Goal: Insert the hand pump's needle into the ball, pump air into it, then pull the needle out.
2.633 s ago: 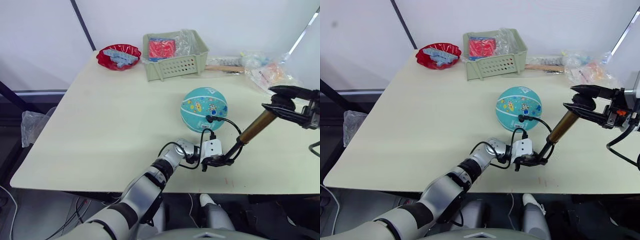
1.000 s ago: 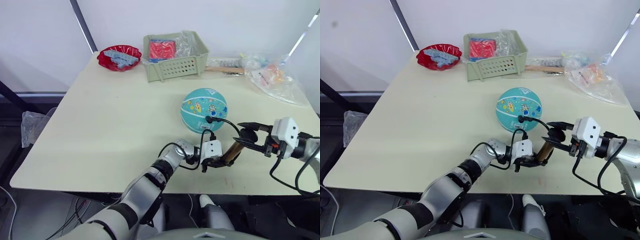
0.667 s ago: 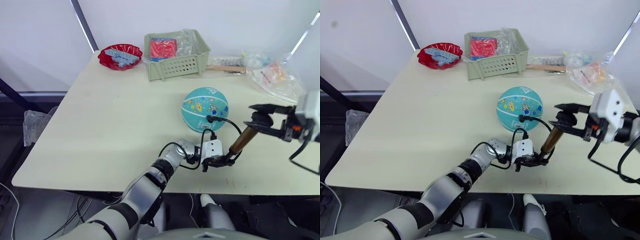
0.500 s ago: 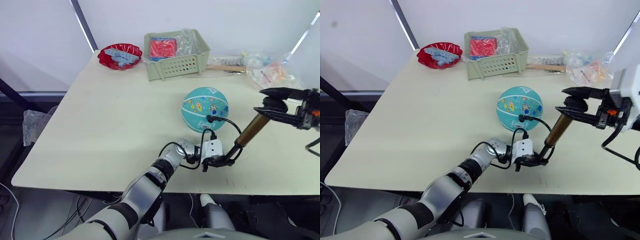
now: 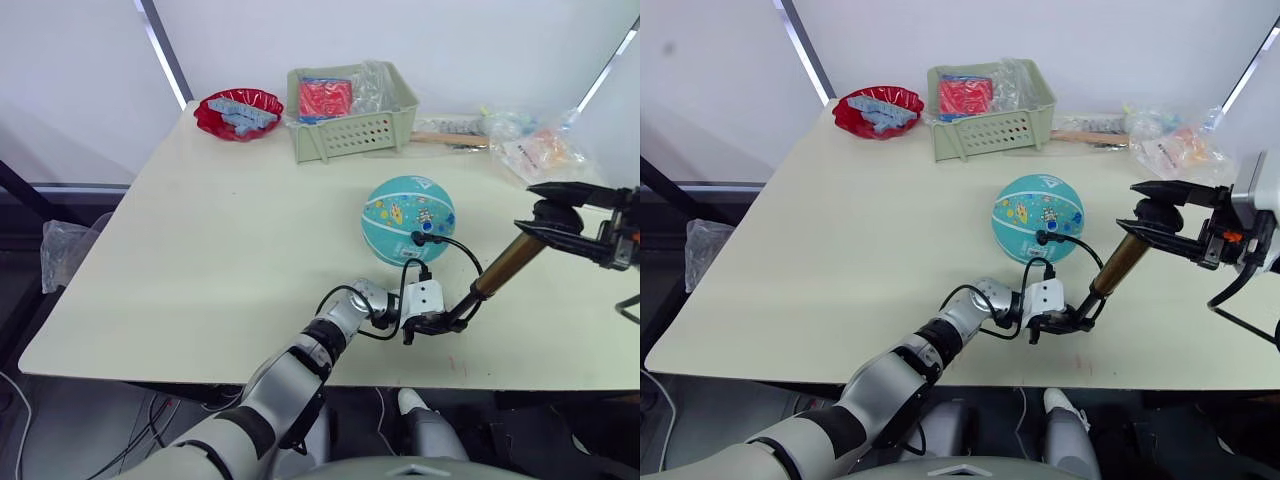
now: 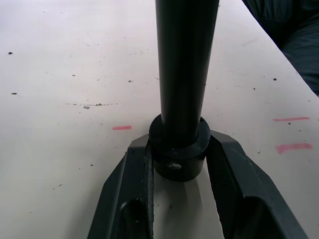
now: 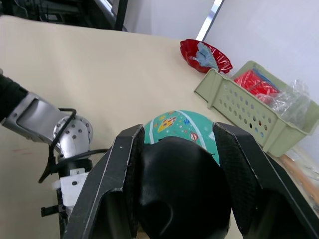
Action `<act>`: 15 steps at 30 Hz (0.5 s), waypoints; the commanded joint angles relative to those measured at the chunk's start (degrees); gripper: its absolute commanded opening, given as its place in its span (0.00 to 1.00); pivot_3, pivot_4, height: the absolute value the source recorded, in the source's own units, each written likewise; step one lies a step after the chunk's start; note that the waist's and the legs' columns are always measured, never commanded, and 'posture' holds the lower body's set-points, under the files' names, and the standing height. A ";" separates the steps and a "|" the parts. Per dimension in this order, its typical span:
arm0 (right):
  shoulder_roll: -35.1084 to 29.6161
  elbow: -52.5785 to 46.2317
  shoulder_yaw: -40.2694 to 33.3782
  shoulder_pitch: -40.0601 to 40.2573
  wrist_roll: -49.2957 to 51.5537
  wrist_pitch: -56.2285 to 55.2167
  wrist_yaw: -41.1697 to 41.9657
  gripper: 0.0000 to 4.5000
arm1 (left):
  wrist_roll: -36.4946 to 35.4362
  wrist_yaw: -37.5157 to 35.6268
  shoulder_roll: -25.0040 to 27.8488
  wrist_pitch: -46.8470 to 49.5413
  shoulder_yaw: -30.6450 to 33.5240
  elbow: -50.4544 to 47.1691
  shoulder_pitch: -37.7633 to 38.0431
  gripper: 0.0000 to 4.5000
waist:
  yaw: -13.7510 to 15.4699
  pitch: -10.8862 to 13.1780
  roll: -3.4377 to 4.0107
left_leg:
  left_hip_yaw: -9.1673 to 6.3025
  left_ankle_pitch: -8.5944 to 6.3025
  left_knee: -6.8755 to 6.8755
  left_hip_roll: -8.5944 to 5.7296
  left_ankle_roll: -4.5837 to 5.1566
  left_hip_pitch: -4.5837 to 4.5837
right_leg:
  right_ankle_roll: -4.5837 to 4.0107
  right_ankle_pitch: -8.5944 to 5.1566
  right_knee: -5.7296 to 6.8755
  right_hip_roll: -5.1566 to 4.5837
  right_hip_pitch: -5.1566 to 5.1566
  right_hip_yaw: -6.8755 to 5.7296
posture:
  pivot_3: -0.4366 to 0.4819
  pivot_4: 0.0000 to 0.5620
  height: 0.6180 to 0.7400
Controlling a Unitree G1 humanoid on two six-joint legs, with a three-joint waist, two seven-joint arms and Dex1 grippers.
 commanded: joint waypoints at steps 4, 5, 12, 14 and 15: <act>2.81 5.41 10.64 6.75 -10.78 -9.25 4.25 0.37 | 5.96 -0.06 3.97 5.05 -3.78 7.10 3.48 0.23 | -0.05 -0.27 -0.30 | -0.01 0.00 0.00 0.01 0.00 0.03 | 0.00 0.00 0.01 0.04 0.02 -0.01 | 0.48 0.27 0.98; 4.07 6.91 12.34 6.90 -12.08 -11.23 4.14 0.37 | 5.97 -0.02 3.99 5.05 -3.82 7.09 3.45 0.23 | -0.05 -0.34 -0.40 | -0.01 0.00 0.00 0.01 0.00 0.04 | 0.00 0.00 0.00 0.06 0.02 -0.01 | 0.48 0.27 0.98; 12.29 11.90 21.19 8.40 -18.26 -18.94 2.73 0.37 | 5.86 0.15 4.25 5.21 -3.68 6.99 3.49 0.23 | -0.41 -0.51 -0.57 | -0.02 0.00 -0.01 0.07 0.00 0.10 | -0.01 -0.01 0.01 0.15 0.05 -0.01 | 0.48 0.27 0.98; 13.55 13.54 22.51 8.73 -20.27 -20.58 2.59 0.37 | 5.79 0.16 4.28 5.31 -3.61 6.97 3.55 0.23 | -0.49 -0.55 -0.55 | -0.03 0.00 -0.01 0.10 0.00 0.10 | -0.02 -0.01 0.01 0.19 0.06 -0.02 | 0.48 0.27 0.98; 13.84 14.24 22.97 8.82 -21.22 -21.36 2.54 0.37 | 5.78 0.15 4.30 5.32 -3.61 6.96 3.58 0.23 | -0.54 -0.59 -0.54 | -0.03 0.00 -0.01 0.10 0.00 0.11 | -0.02 -0.01 0.02 0.21 0.06 -0.01 | 0.48 0.27 0.98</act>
